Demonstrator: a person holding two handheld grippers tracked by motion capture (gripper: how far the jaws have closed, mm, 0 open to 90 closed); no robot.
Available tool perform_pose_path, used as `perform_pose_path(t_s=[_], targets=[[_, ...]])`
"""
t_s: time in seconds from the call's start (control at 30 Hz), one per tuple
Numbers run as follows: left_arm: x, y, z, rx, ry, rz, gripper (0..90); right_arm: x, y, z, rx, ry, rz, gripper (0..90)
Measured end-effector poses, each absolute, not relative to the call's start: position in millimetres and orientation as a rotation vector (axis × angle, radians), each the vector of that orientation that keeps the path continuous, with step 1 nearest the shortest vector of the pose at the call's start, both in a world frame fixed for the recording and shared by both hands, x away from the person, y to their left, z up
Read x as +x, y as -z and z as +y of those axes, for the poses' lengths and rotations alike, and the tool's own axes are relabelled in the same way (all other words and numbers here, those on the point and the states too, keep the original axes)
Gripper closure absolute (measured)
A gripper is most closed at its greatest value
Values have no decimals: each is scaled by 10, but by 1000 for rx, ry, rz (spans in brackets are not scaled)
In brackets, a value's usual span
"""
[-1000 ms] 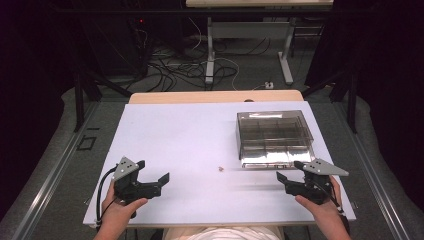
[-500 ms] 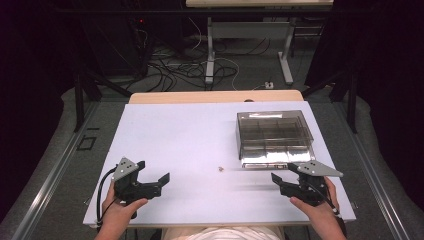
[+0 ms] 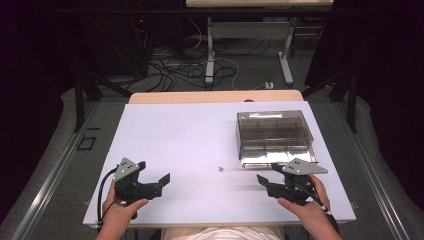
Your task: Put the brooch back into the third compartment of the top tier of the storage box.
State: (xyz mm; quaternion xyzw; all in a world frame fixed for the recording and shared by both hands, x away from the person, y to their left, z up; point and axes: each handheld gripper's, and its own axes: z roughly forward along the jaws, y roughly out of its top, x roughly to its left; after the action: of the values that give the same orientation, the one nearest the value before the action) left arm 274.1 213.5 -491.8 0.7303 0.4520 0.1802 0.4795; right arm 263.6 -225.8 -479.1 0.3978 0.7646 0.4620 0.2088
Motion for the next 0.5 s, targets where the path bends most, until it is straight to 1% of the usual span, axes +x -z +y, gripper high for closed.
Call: perform_pose_path(t_s=[0.5], targets=[[2742, 4930, 2119, 1786, -433, 1096, 6, 2788, 4795, -1708, 1007, -1265, 2269, 382]])
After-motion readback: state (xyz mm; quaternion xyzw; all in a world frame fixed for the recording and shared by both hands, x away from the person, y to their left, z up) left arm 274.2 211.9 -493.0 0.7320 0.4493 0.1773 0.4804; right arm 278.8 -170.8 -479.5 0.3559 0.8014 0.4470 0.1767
